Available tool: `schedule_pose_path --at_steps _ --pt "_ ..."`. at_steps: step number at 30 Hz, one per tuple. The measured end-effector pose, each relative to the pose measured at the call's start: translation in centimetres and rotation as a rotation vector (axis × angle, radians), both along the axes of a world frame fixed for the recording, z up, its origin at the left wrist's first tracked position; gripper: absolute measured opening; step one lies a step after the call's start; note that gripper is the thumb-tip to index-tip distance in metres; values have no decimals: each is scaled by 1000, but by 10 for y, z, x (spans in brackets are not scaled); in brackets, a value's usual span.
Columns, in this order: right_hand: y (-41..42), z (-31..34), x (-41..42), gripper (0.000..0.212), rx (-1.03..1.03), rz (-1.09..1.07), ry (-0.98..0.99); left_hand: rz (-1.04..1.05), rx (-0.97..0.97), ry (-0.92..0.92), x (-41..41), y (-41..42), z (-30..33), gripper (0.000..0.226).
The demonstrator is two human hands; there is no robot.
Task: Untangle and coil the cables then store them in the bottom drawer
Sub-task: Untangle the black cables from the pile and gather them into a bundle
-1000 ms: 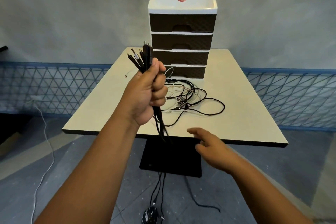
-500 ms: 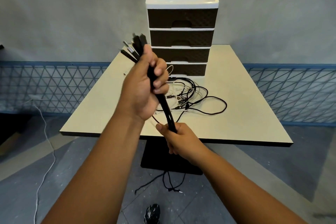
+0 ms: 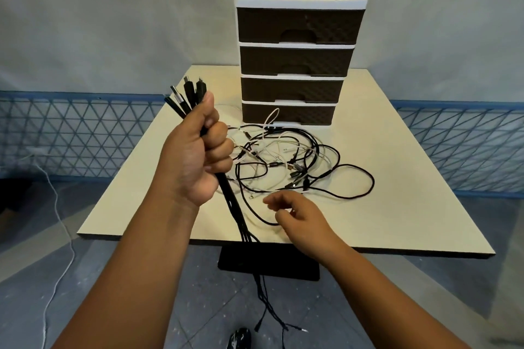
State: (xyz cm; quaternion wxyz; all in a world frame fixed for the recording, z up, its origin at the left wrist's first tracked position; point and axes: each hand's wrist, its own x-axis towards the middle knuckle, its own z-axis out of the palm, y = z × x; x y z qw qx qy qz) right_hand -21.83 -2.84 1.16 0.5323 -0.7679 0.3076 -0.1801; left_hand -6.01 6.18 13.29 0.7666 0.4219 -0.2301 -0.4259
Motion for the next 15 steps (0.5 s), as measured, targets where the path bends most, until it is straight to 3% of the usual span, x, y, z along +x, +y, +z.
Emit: schedule_pose_path --at_steps 4,6,8,12,15 --pt "-5 -11 38 25 -337 -5 226 -39 35 51 25 -14 -8 41" --pt "-3 -17 55 39 -394 49 376 -53 52 77 35 -20 -12 41" --pt "-3 -19 69 37 -362 86 438 -54 78 100 46 -25 -15 39" --pt "-23 17 81 25 52 -5 184 -16 172 83 66 -32 -22 30" --pt "-54 73 83 30 106 -194 -103 -19 239 57 77 -38 -26 25"
